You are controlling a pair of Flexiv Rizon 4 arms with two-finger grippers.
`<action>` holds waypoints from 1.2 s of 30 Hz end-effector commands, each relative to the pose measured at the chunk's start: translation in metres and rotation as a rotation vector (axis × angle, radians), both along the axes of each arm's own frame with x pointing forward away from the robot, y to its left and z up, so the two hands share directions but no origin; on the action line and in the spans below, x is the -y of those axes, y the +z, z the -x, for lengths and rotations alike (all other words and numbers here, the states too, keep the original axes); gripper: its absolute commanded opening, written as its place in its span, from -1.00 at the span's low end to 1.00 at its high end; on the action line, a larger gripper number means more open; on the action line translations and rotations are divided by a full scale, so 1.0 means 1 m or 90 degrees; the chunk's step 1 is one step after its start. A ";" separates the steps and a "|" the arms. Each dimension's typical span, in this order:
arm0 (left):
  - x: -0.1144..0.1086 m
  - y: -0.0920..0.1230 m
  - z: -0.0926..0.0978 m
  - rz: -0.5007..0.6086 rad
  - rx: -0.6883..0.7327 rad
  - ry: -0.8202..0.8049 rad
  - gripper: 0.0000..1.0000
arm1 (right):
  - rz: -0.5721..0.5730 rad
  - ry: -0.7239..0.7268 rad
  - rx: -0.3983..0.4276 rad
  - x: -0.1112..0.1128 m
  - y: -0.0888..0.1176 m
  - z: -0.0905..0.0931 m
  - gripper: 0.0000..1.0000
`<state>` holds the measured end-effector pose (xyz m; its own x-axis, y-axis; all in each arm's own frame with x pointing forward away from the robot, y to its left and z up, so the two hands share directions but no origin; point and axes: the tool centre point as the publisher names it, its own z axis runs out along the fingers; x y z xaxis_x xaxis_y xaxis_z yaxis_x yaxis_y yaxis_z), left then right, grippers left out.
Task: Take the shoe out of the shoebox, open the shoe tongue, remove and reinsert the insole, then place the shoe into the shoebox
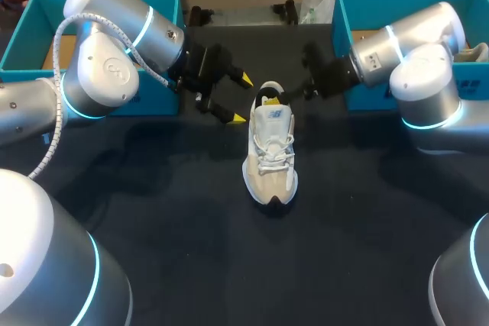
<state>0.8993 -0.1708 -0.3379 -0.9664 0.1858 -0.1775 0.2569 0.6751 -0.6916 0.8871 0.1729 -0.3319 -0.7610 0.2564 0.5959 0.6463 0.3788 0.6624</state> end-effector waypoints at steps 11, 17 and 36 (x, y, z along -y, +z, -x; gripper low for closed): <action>0.001 0.000 0.000 -0.002 0.000 0.000 1.00 | 0.008 0.018 0.035 -0.003 0.021 -0.016 -0.22; 0.001 0.000 0.000 -0.002 0.000 0.000 1.00 | 0.019 0.024 0.055 0.001 0.032 -0.028 -0.22; 0.001 0.000 0.000 -0.002 0.000 0.000 1.00 | 0.095 -0.021 0.113 0.030 0.101 -0.024 -0.18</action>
